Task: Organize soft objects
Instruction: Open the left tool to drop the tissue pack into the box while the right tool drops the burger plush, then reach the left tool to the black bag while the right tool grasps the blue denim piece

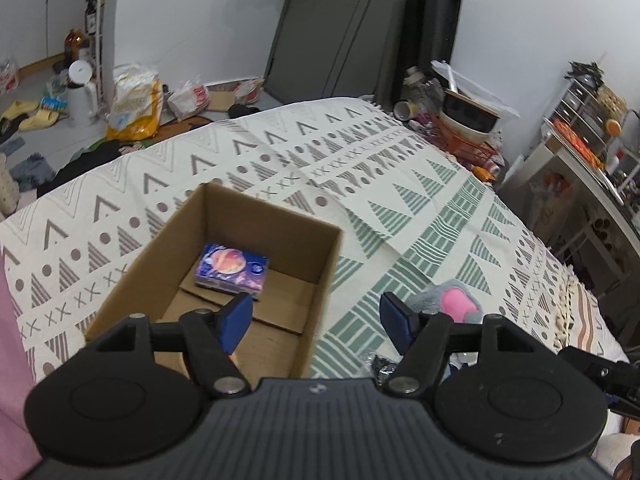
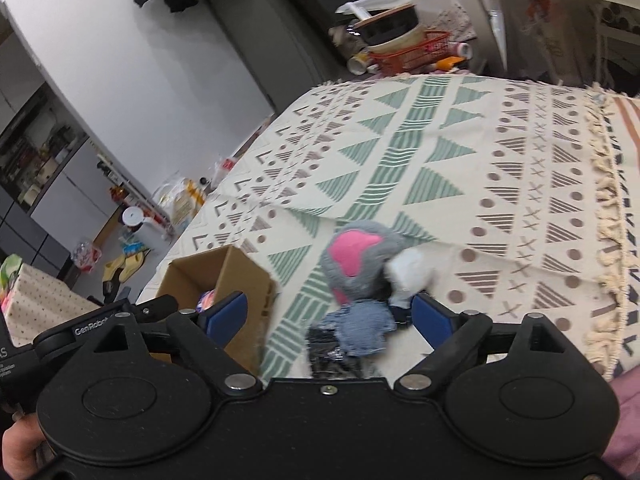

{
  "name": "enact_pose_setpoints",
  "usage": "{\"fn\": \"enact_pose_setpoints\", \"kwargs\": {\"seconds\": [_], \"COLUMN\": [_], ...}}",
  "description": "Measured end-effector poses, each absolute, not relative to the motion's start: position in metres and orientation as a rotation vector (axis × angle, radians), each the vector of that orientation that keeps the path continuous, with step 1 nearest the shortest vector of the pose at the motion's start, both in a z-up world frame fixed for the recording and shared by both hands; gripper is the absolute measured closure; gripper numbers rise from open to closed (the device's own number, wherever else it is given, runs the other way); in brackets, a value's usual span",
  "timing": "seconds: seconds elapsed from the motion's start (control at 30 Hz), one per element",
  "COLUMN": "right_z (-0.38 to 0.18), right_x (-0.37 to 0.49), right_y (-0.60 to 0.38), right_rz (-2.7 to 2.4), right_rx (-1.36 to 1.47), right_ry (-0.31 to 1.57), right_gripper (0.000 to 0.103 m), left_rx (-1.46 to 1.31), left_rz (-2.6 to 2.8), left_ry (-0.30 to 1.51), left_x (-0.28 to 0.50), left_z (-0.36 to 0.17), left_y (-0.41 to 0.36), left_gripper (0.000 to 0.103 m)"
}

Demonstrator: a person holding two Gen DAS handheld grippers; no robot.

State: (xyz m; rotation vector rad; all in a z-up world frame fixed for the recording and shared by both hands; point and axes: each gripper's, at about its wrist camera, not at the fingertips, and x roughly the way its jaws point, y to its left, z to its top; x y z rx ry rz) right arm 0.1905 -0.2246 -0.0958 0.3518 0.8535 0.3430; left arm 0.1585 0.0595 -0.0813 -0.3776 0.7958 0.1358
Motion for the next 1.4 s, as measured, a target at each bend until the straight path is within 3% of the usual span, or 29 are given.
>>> {"fn": "enact_pose_setpoints", "kwargs": {"seconds": [1.0, 1.17, 1.4], "right_z": [-0.166, -0.175, -0.192], "right_x": [0.220, 0.228, 0.240], "right_y": [-0.281, -0.275, -0.260], "right_rz": [0.363, 0.375, 0.396], "right_rx": [0.592, 0.618, 0.642], "right_ry": [0.903, 0.923, 0.977], "right_gripper": [0.014, 0.014, 0.016], "left_rx": [-0.203, -0.203, -0.206], "left_rz": [0.033, 0.026, 0.007], "left_ry": [0.892, 0.916, 0.959], "left_x": [0.182, 0.186, 0.191], "left_z": [-0.126, -0.137, -0.154], "left_y": [-0.039, -0.044, -0.046], "left_gripper": [0.035, 0.042, 0.064]}}
